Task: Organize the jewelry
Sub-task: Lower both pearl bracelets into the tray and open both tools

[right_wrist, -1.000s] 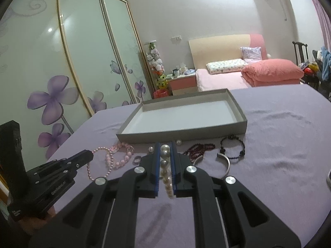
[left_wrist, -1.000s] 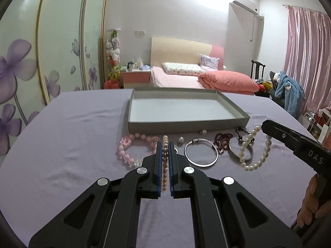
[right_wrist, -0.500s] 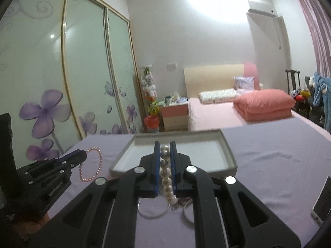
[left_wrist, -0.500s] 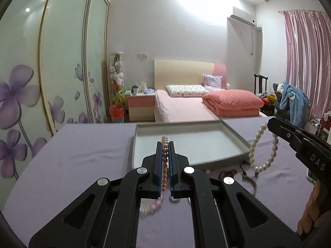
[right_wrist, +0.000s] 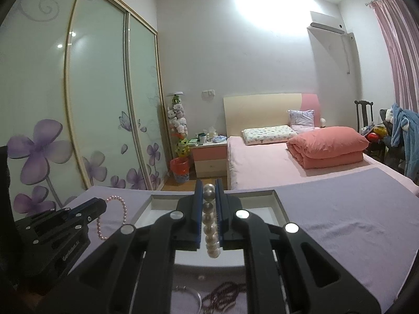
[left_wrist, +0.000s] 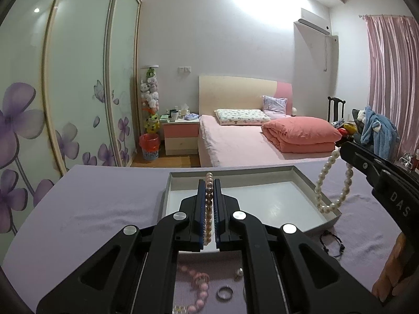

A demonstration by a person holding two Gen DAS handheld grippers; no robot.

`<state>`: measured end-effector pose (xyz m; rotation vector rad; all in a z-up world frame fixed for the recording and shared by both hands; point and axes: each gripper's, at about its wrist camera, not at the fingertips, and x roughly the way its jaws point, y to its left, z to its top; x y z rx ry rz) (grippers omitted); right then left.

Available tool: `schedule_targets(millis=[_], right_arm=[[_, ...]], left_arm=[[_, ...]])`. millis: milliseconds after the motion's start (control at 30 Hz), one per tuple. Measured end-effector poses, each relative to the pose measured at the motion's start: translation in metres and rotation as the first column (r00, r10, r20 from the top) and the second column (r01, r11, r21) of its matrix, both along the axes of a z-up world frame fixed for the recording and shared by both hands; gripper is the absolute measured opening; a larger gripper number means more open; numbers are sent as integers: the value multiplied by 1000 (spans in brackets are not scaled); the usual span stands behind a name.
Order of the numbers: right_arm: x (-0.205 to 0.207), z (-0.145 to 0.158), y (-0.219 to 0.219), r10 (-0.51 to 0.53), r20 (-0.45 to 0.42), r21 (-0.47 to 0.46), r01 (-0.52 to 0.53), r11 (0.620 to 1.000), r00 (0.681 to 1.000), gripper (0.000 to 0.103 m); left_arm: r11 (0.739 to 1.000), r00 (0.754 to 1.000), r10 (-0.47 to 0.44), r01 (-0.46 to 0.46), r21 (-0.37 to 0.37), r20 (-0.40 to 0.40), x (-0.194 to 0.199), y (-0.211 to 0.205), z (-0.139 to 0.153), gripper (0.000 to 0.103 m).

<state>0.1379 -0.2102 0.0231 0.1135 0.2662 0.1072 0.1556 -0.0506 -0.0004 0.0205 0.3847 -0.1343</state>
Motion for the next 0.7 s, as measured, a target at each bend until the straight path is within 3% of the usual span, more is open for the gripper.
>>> schedule_targets(millis=[333,600,667,700], right_arm=[[67,-22,-8,23,-121,47,-17,999,992,10],[113,-51,-12,50,-267,96,-26,995,962,11],[119,-56,-15,52,-298,115,-18,993,953,15],[119,-57,-15,53,-304,123,-16,992,951,24]], left_arm=[[999,997,-37,37,-10,-66,43,-11,-14,6],[999,987,-51,49,-21,-155,73,-20,-33,6],[998,982,-51,46,-36,-182,79,-19,-36,6],[998,981,-50,42,-43,-189,80,-17,-37,6]])
